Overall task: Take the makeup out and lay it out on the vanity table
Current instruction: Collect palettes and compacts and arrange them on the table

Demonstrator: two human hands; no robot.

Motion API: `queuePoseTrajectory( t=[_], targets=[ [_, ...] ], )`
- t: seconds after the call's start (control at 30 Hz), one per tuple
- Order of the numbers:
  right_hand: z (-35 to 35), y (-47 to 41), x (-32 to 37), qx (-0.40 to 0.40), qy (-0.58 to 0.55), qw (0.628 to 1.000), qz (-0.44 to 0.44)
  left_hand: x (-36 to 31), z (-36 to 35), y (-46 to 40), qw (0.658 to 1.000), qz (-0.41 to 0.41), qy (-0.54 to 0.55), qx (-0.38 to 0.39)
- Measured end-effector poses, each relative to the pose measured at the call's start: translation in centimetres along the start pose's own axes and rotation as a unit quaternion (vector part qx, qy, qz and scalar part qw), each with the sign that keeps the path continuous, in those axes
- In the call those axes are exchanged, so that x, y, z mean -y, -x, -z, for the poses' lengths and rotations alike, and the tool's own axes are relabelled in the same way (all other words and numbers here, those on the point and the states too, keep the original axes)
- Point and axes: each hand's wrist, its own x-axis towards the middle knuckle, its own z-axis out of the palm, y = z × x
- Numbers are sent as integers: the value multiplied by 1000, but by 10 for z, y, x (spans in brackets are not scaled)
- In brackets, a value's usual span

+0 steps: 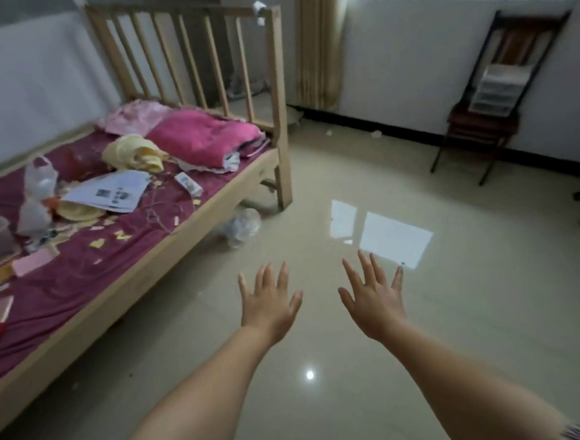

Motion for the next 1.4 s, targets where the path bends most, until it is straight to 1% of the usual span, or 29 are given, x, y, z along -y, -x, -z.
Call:
queuePoseTrajectory(
  t=[0.17,0.3,0.47,0.6,0.77,0.93,1.1,1.27,1.4],
  targets=[
    [0,31,-108,13,-14,997,-70,-118,-9,-15,998,-66,-5,5],
    [4,52,-183,43,-23,992,-115,-200,-18,-27,990,-139,-7,16],
    [15,60,-265,43,-7,983,-179,-287,-24,-54,975,-219,-6,27],
    [21,41,-315,43,-3,976,-213,-341,-27,-94,967,-254,-7,30],
    [27,-21,-370,40,-5,970,-239,-393,-28,-172,961,-273,-6,38],
    [40,-107,-419,49,-23,965,-257,-437,-21,-269,958,-281,-5,59],
    [64,-191,-476,40,-38,958,-280,-488,-3,-371,953,-295,-11,62],
    [80,-258,-547,41,-57,949,-306,-544,5,-452,948,-311,-19,69],
    [88,-317,-615,41,-59,949,-306,-599,6,-523,948,-314,-10,59]
  ],
)
